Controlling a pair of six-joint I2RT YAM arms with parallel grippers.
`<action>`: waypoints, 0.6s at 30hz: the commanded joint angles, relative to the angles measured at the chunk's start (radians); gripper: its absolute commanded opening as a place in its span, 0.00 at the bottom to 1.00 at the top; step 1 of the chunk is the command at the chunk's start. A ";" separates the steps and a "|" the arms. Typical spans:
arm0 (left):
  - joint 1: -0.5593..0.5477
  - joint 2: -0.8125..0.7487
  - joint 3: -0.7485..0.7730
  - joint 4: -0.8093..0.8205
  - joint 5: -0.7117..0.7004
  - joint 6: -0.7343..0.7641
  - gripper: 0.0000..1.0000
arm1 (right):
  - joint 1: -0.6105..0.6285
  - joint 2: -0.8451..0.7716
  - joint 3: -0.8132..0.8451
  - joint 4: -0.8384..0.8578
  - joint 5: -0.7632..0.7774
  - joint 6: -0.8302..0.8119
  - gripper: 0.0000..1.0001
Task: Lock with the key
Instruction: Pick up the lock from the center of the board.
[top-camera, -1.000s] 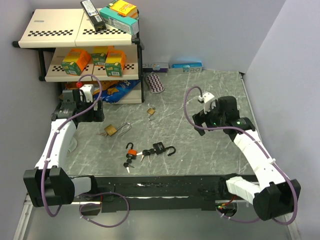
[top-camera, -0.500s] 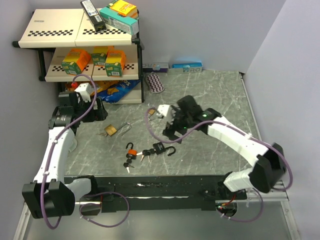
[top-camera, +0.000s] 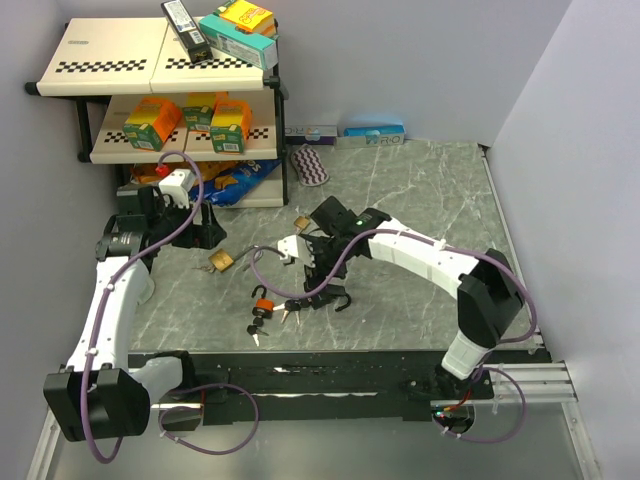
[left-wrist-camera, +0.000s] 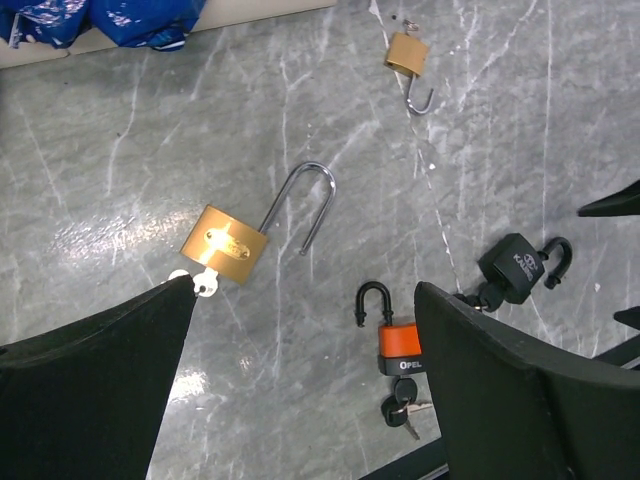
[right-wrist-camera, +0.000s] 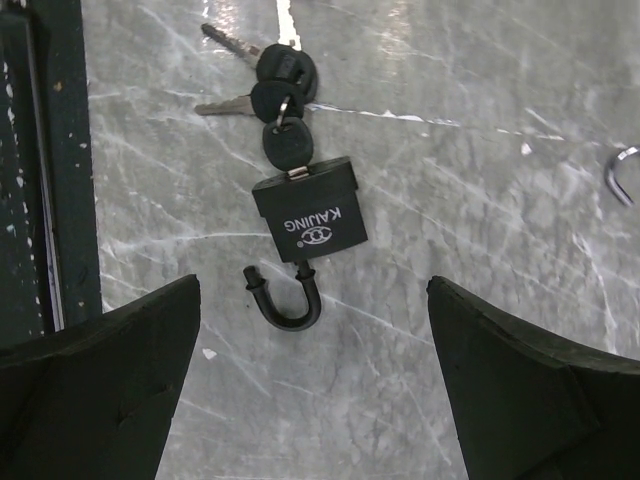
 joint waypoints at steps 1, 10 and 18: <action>0.000 -0.003 0.019 0.008 0.058 0.032 0.96 | 0.021 0.045 0.063 -0.072 -0.037 -0.111 1.00; 0.000 -0.009 -0.003 0.014 0.065 0.023 0.96 | 0.030 0.101 0.088 -0.097 -0.045 -0.166 1.00; 0.000 0.002 0.006 0.014 0.079 0.019 0.96 | 0.037 0.156 0.108 -0.070 -0.052 -0.186 1.00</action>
